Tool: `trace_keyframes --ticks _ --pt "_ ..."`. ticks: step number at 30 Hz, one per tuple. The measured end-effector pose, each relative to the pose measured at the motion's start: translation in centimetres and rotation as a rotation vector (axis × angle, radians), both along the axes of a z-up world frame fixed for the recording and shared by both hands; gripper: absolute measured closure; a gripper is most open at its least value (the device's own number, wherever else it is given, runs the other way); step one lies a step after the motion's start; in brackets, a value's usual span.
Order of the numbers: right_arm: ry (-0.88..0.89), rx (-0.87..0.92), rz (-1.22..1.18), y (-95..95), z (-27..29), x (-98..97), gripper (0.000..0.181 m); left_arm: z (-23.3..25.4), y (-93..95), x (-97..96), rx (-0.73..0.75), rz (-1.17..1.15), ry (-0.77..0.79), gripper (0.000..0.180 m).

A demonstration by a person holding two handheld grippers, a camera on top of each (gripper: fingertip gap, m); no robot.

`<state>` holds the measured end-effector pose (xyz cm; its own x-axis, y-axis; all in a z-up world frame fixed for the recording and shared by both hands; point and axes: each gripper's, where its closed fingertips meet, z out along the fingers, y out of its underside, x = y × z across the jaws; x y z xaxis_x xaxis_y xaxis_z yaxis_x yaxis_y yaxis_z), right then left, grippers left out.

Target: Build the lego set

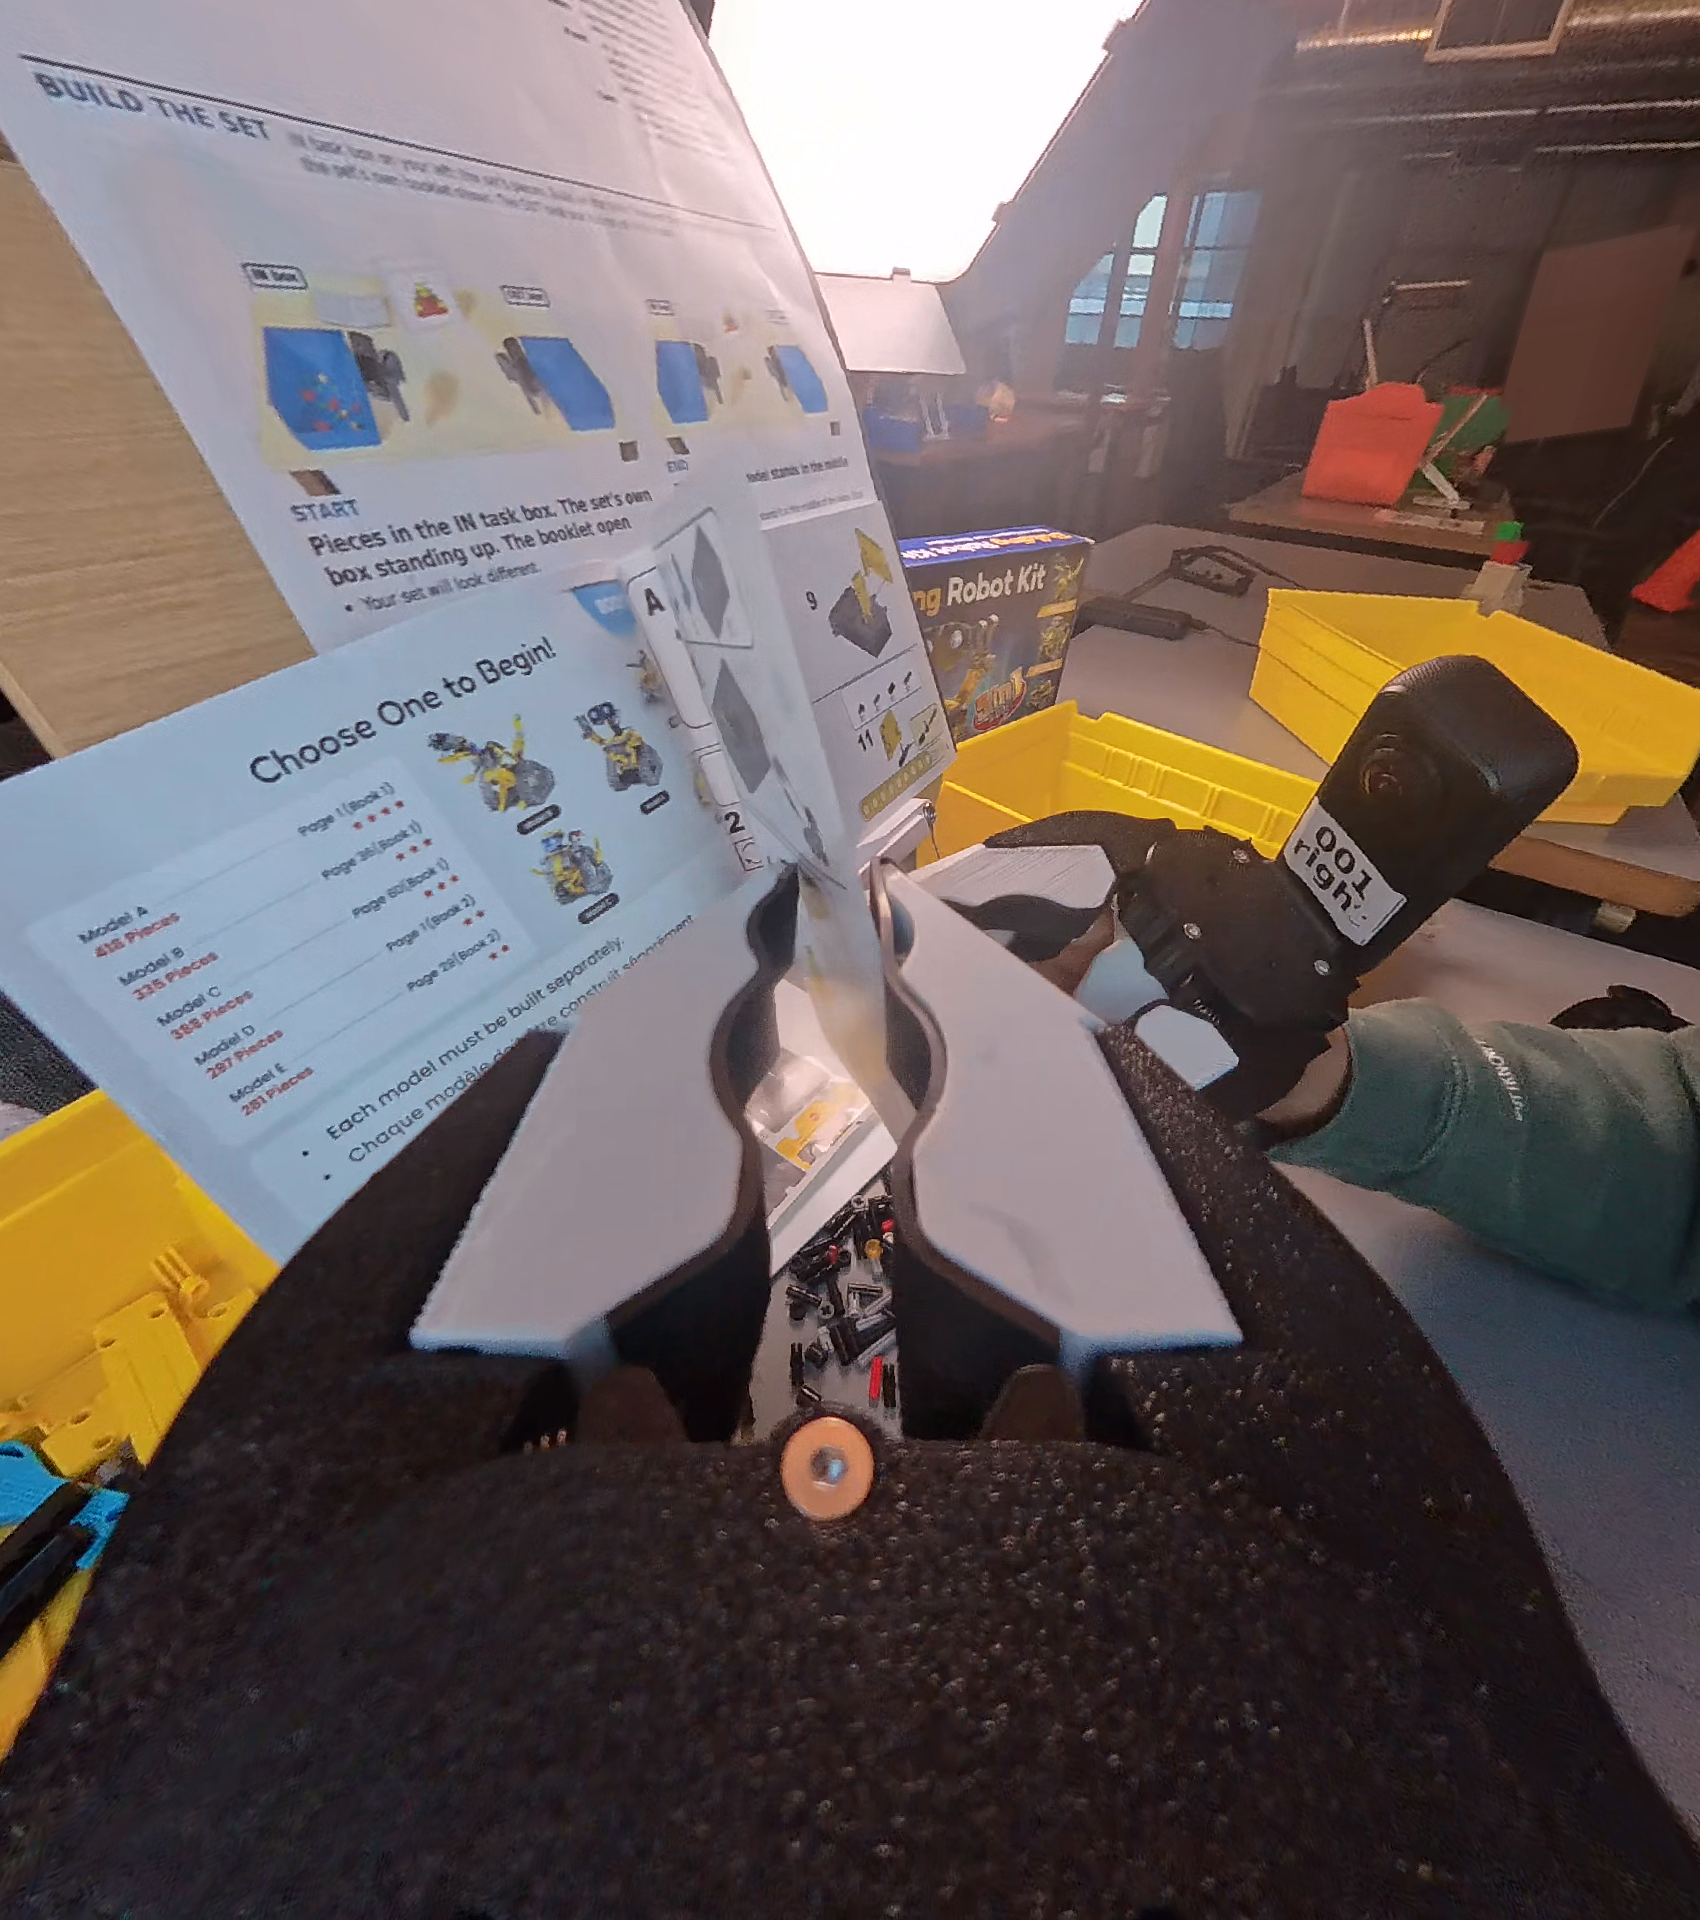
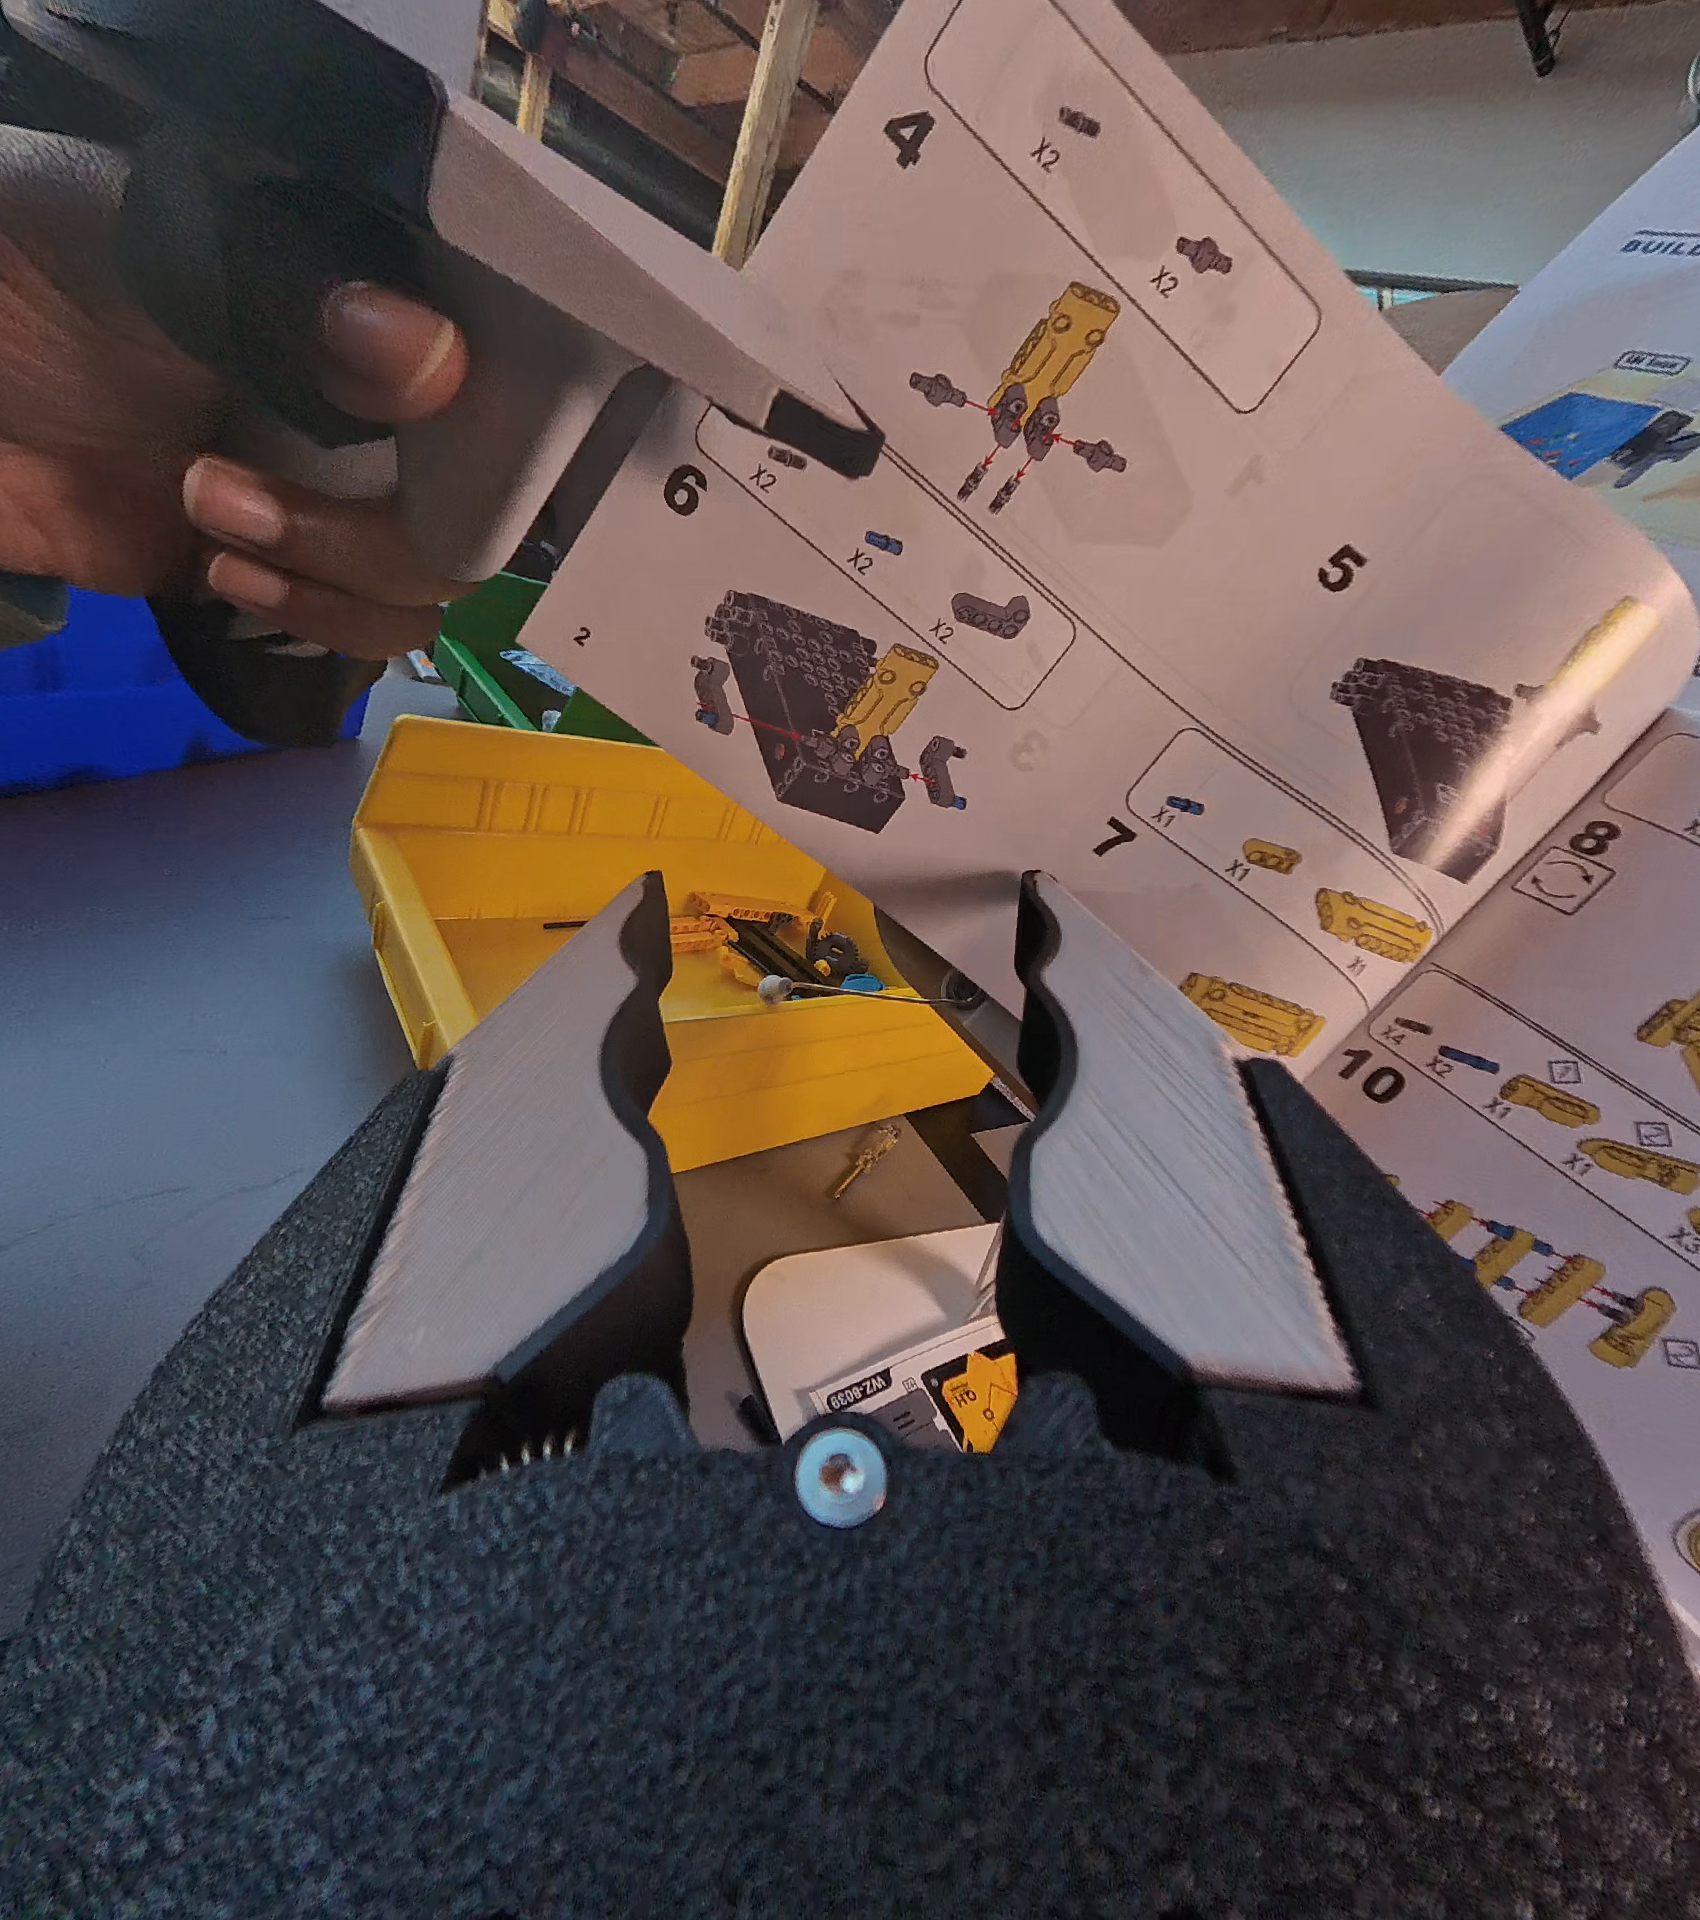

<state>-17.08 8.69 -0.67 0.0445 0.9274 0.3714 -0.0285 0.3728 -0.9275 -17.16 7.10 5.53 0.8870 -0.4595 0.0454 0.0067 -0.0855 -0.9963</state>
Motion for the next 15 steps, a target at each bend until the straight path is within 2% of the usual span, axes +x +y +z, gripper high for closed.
trace_keyframes --ticks 5,15 --pt "0.002 -0.005 -0.011 0.6 0.2 0.3 0.115 -0.1 0.2 -1.3 0.010 0.023 -0.059 0.179" --pt "0.077 -0.021 -0.071 2.8 2.4 1.9 0.122 -0.4 0.6 -3.9 0.025 0.100 -0.097 0.180"
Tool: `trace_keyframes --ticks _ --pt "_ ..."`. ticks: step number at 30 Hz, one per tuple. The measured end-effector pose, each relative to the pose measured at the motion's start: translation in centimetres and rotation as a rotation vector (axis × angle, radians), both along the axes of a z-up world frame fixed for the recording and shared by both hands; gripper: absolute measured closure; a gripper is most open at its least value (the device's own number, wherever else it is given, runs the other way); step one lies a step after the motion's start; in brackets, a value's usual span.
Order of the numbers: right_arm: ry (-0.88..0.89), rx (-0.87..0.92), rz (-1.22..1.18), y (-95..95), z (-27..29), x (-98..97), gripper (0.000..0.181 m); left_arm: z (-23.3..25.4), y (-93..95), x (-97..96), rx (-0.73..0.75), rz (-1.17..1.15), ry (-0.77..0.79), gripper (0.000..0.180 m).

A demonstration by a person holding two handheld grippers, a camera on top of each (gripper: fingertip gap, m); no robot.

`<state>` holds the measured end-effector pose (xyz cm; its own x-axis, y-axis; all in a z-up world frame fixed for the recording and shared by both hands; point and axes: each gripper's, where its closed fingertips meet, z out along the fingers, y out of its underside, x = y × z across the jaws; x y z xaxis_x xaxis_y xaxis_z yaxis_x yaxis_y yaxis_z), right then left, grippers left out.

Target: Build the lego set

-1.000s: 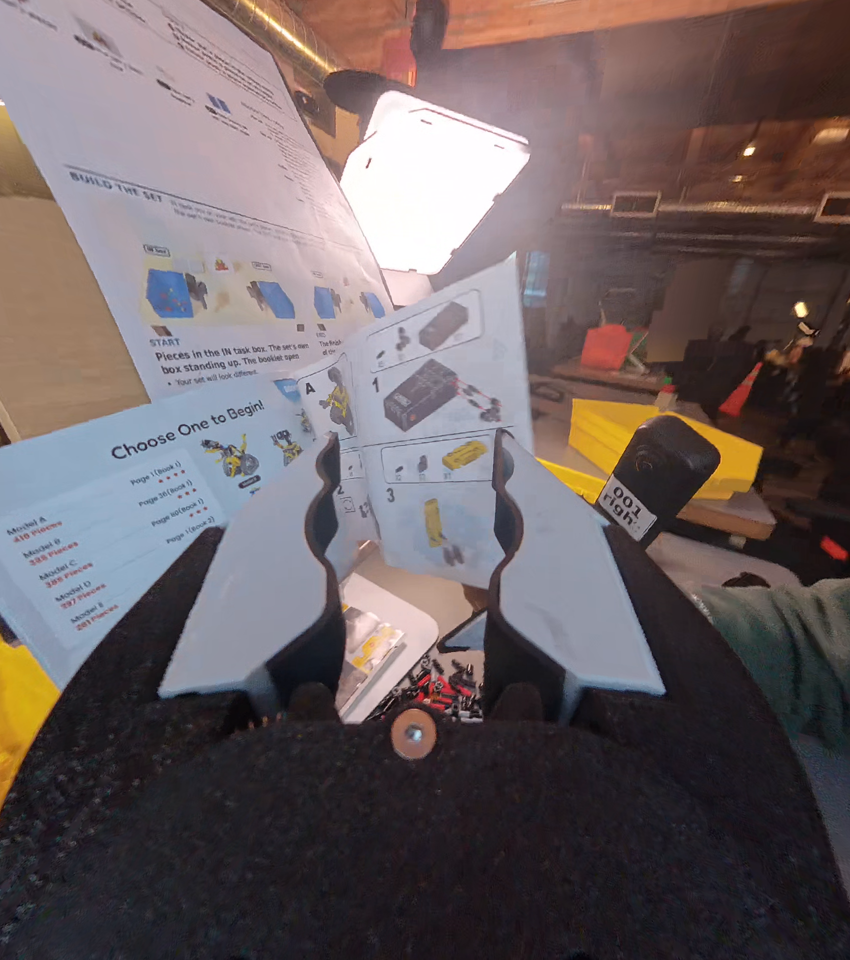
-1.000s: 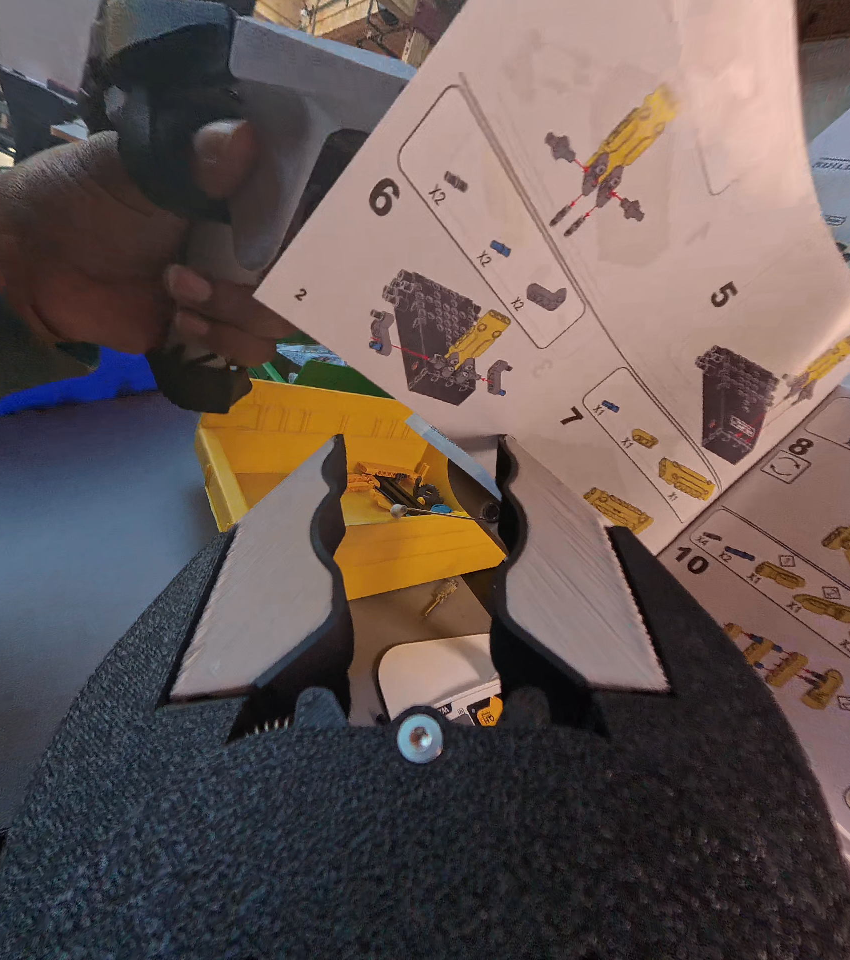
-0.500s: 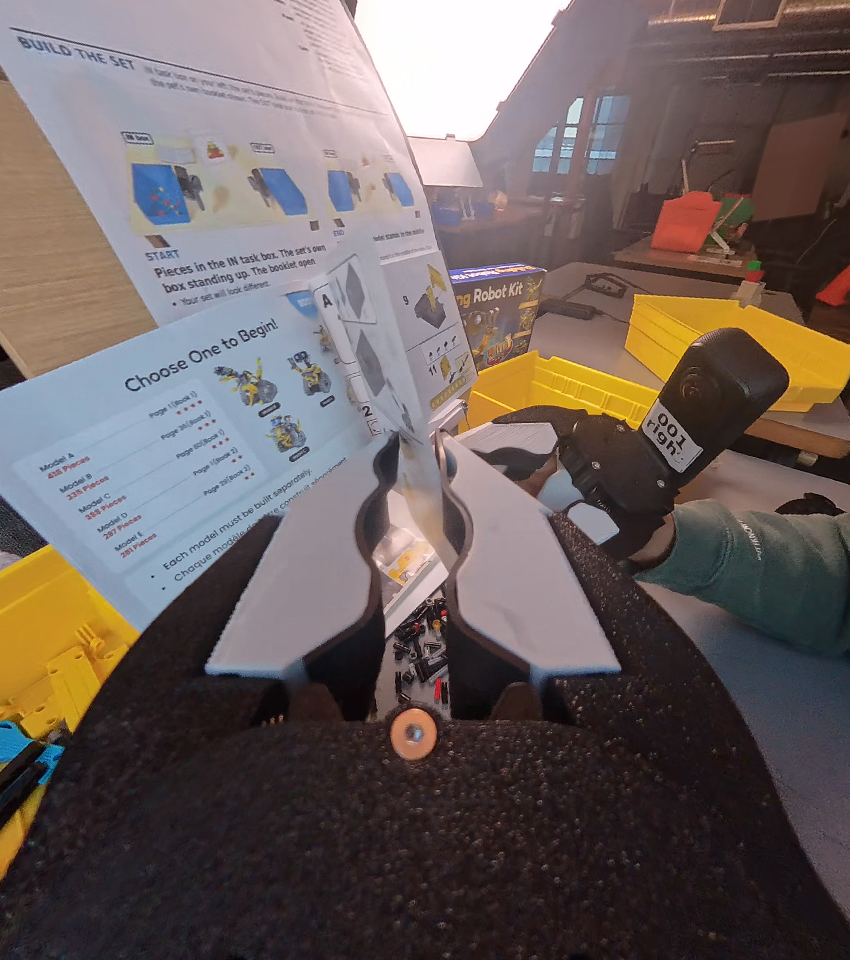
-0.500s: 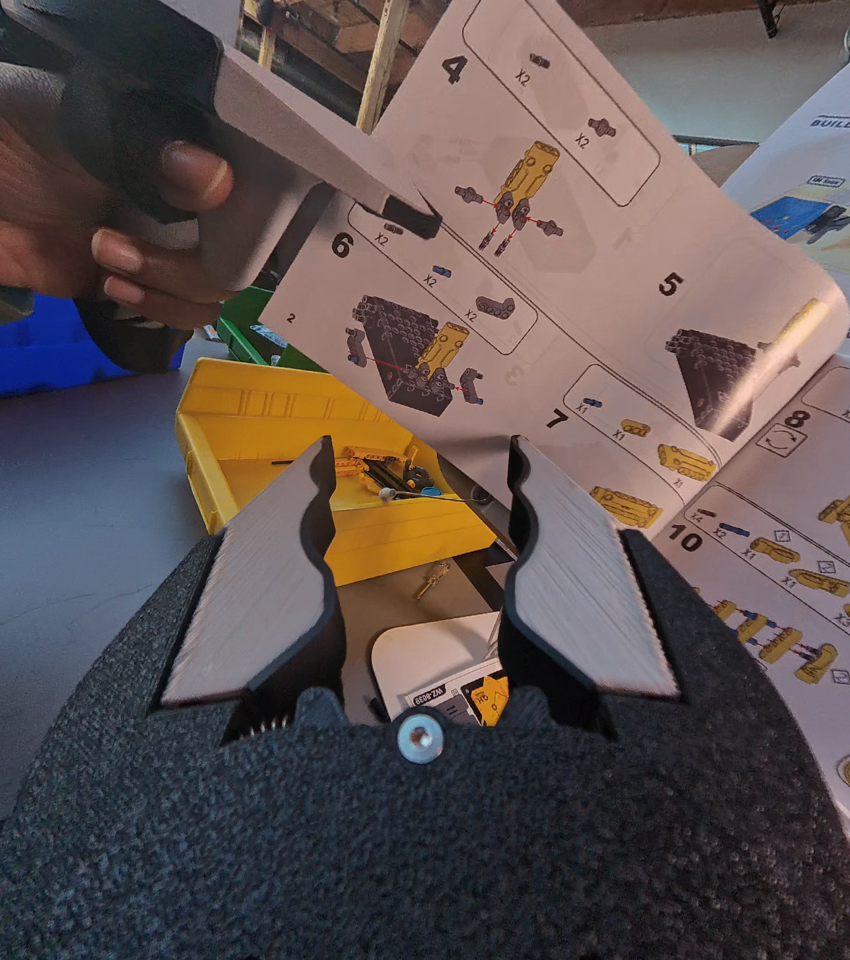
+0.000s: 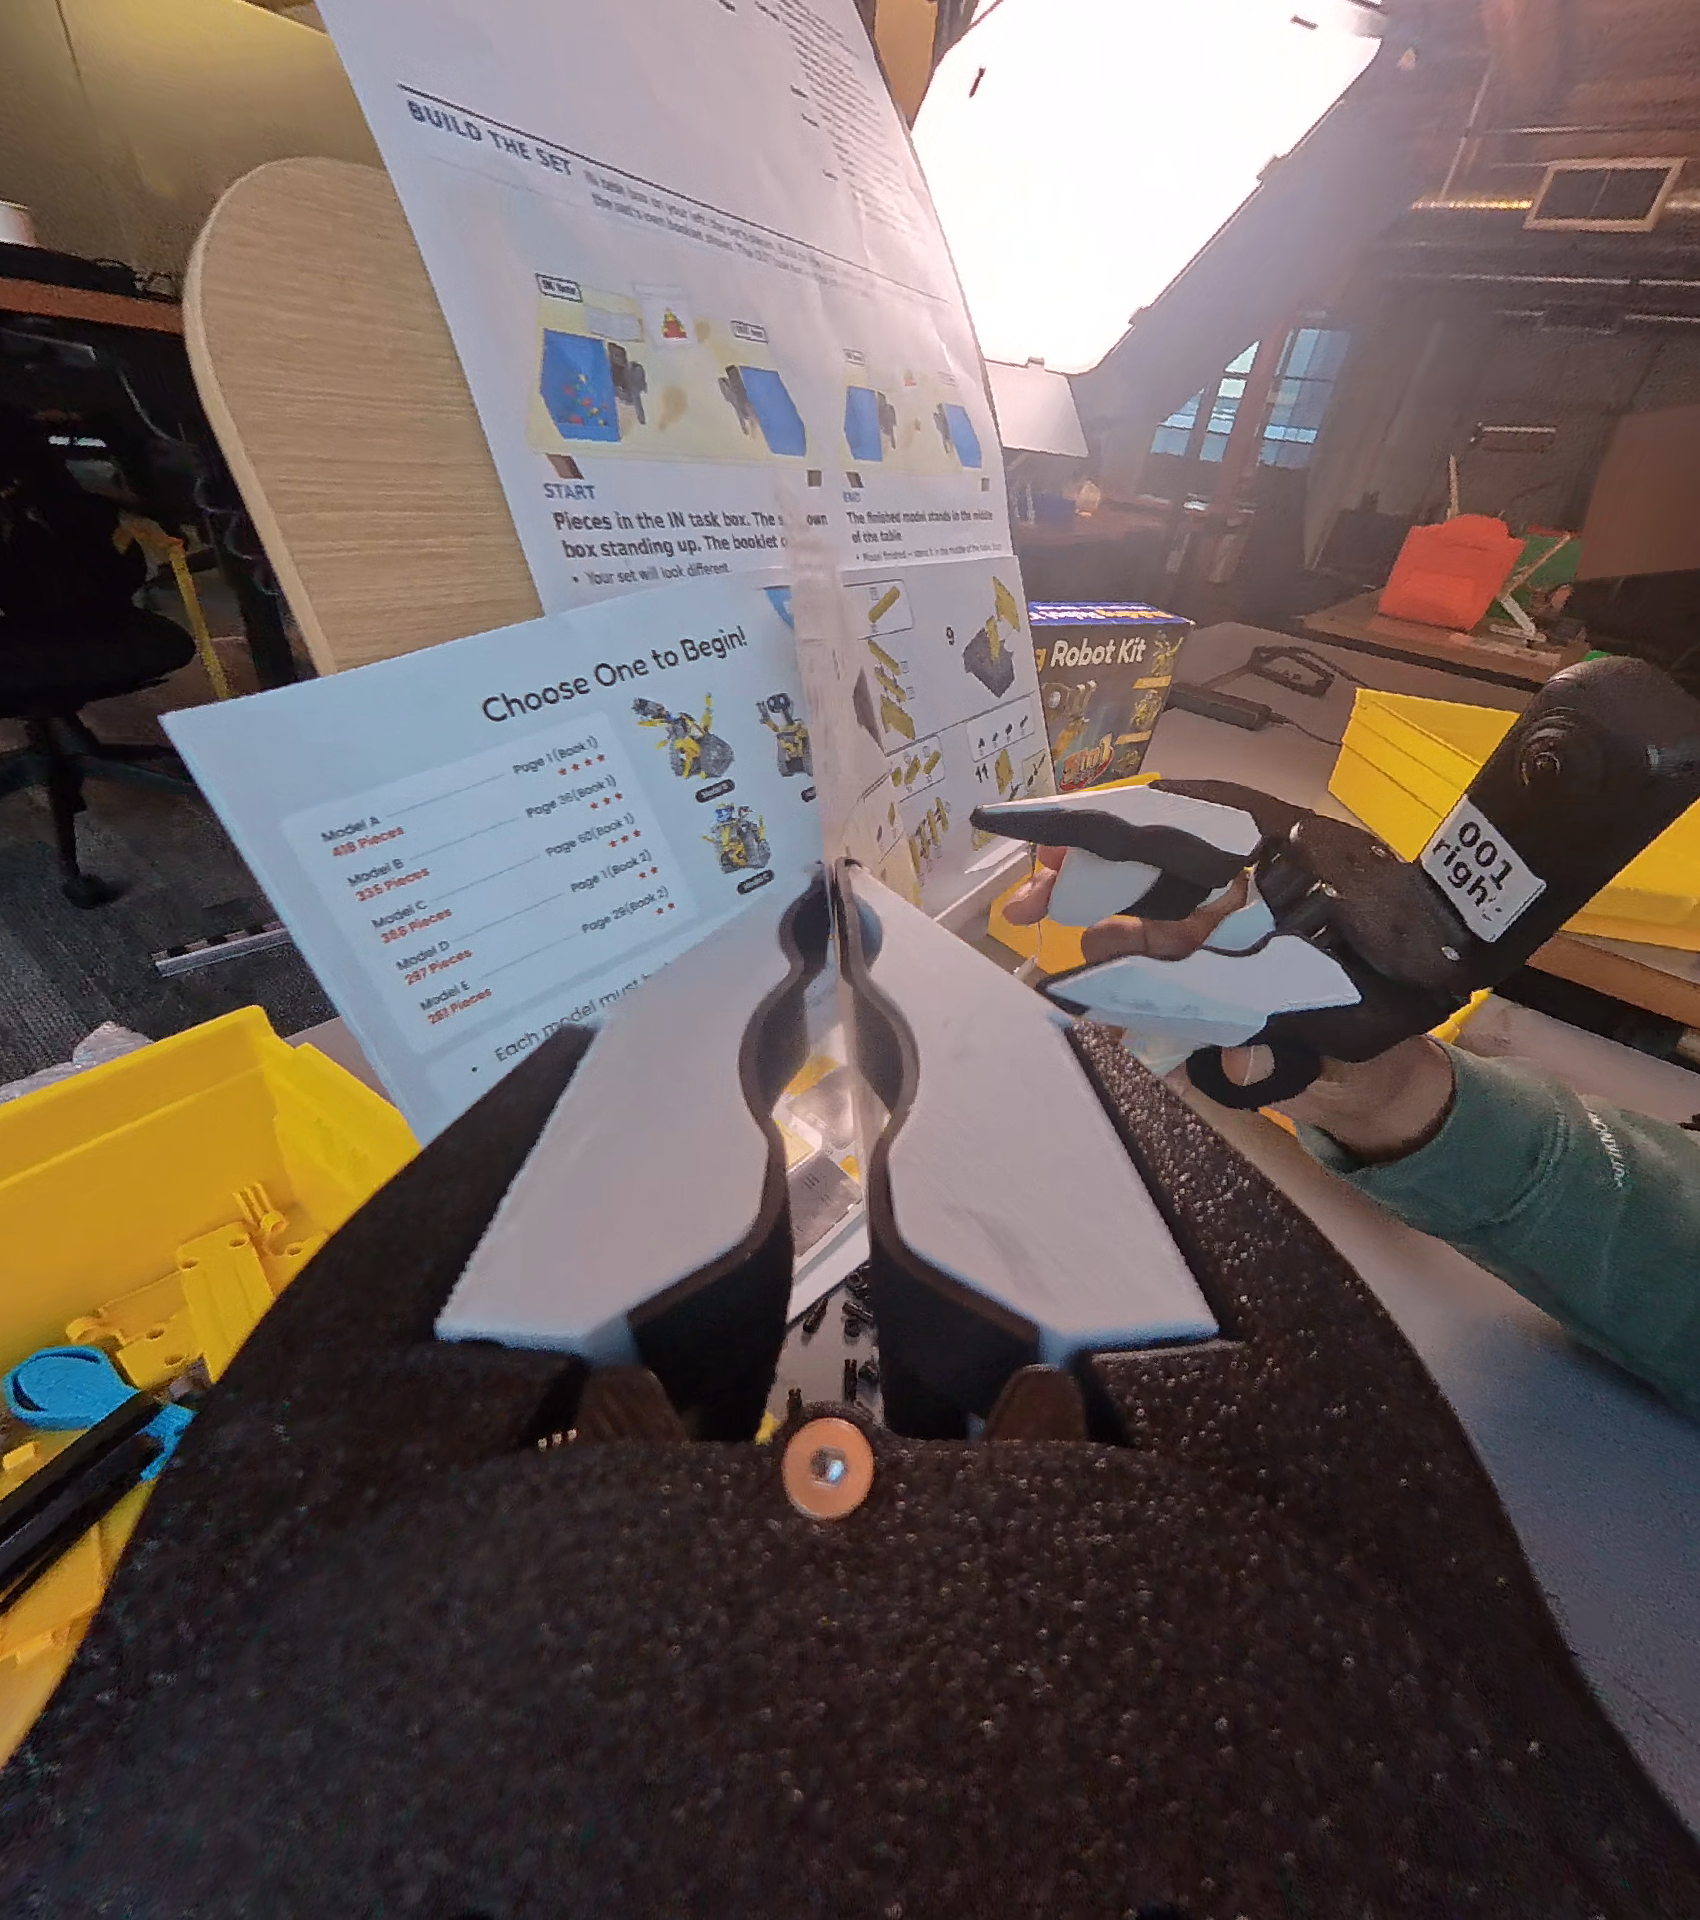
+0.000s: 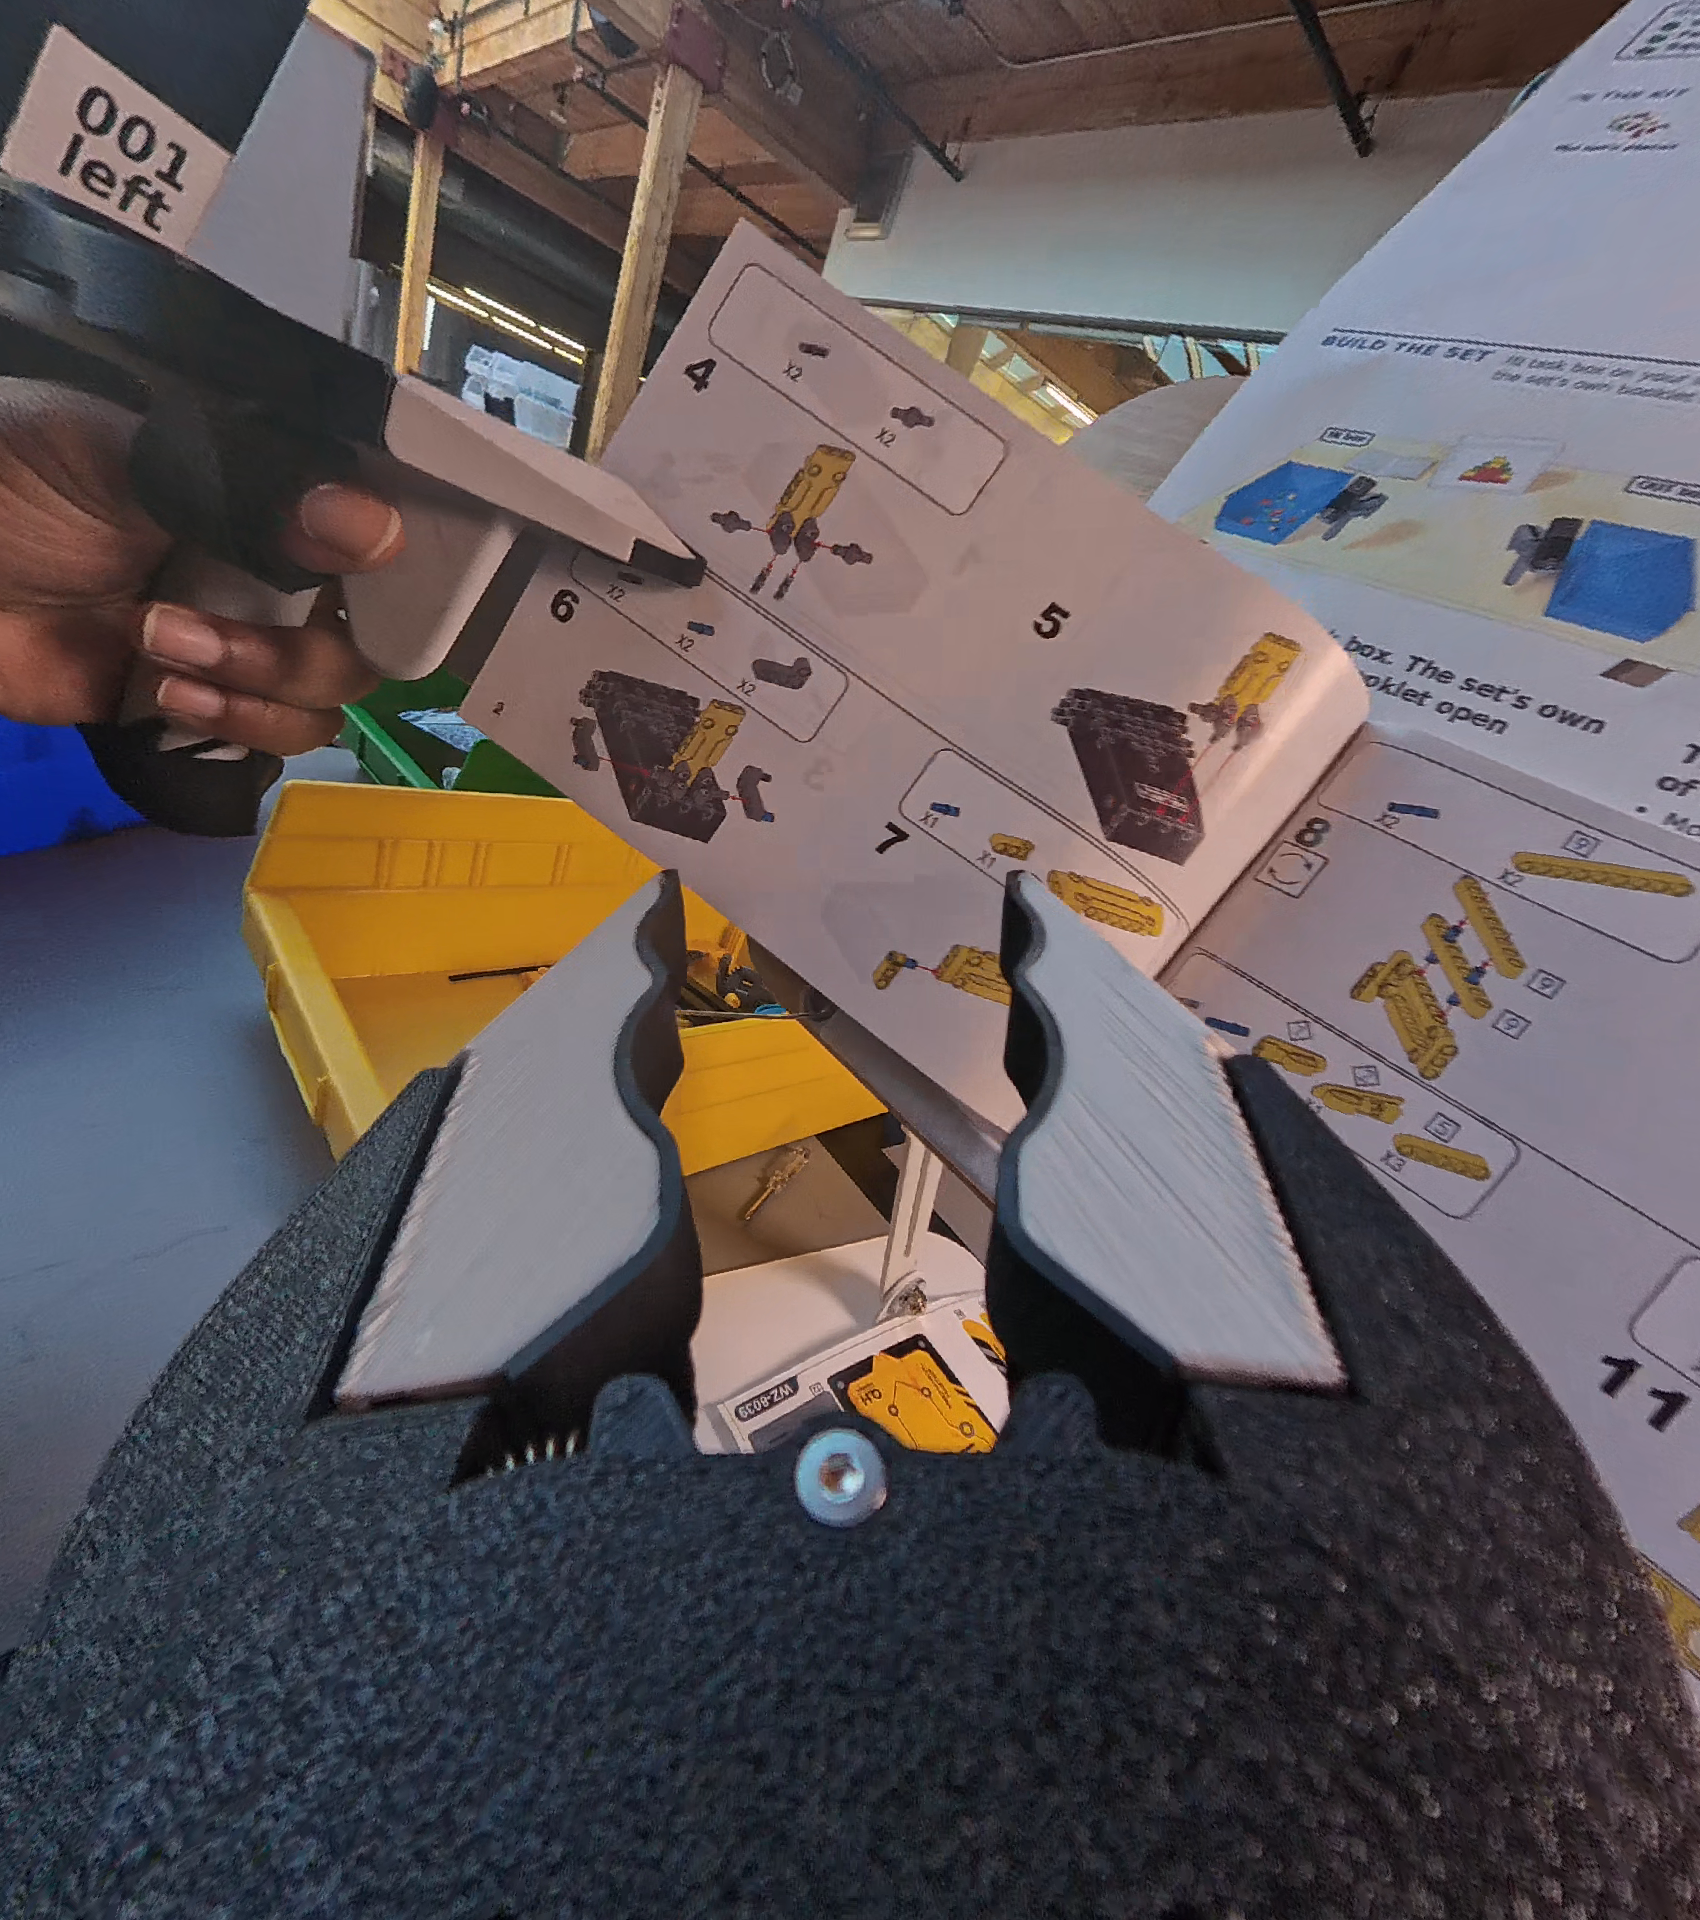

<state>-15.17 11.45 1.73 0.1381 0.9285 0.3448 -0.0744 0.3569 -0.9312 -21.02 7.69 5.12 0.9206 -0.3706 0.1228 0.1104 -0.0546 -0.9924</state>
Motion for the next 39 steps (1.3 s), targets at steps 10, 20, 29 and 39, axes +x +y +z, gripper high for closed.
trace_keyframes --ticks 10,20,29,39 --pt "-0.021 -0.136 -0.193 4.9 -0.8 0.9 0.130 -1.0 0.8 -2.3 -0.003 0.095 -0.004 0.180" --pt "-0.046 -0.139 -0.392 7.7 -0.9 0.6 0.133 -2.5 2.0 -4.3 -0.015 0.148 -0.017 0.180" --pt "-0.058 -0.109 -0.430 9.4 -1.0 2.2 0.128 1.2 1.1 6.8 0.125 -0.189 0.019 0.180" --pt "0.034 -0.166 -0.276 10.1 -0.2 3.9 0.126 -4.3 4.9 18.0 0.087 -0.234 0.216 0.159"
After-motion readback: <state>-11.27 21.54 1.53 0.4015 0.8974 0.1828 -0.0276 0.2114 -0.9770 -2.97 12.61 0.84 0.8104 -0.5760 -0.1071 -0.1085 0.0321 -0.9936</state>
